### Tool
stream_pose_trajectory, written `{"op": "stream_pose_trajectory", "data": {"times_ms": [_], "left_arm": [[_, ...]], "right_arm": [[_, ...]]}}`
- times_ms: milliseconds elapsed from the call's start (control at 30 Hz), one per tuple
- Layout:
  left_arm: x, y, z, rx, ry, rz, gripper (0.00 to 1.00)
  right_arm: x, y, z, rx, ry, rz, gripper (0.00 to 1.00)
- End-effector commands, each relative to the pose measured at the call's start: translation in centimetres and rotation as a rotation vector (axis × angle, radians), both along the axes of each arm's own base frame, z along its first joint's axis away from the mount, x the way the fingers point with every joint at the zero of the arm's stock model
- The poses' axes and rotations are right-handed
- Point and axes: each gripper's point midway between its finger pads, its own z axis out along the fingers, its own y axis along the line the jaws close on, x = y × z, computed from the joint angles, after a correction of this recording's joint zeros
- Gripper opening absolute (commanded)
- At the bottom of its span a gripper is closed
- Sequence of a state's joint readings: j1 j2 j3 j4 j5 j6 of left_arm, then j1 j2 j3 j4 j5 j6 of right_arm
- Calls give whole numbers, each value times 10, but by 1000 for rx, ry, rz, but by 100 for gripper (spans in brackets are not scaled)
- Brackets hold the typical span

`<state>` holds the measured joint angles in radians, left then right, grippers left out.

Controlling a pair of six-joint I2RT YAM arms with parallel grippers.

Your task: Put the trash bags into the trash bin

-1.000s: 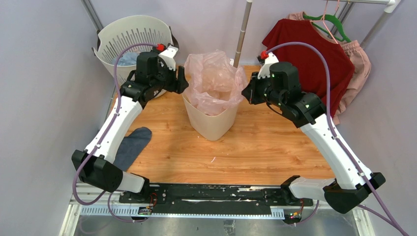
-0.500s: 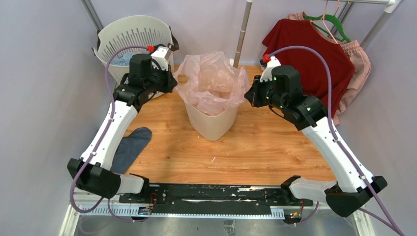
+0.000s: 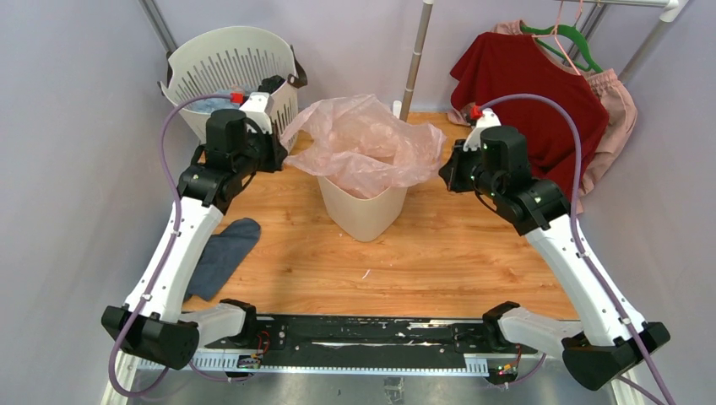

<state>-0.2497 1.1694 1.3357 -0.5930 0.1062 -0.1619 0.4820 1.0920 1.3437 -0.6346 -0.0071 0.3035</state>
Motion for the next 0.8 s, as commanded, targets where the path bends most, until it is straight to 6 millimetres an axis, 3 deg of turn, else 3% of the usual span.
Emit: {"op": "stream_pose_trajectory", "data": {"times_ms": [0,267,767], "left_arm": [[-7,15,-11,16,32,64,0],[-11,26,-27,47,67,111,0],[-1,34,-76,78,129,175,0]], "right_arm": [[1,-28,-2,2,-37,-103,0],[-1,-37,-21,28,-21,-133,0],[16,-36,-84,40,93,-165,0]]}}
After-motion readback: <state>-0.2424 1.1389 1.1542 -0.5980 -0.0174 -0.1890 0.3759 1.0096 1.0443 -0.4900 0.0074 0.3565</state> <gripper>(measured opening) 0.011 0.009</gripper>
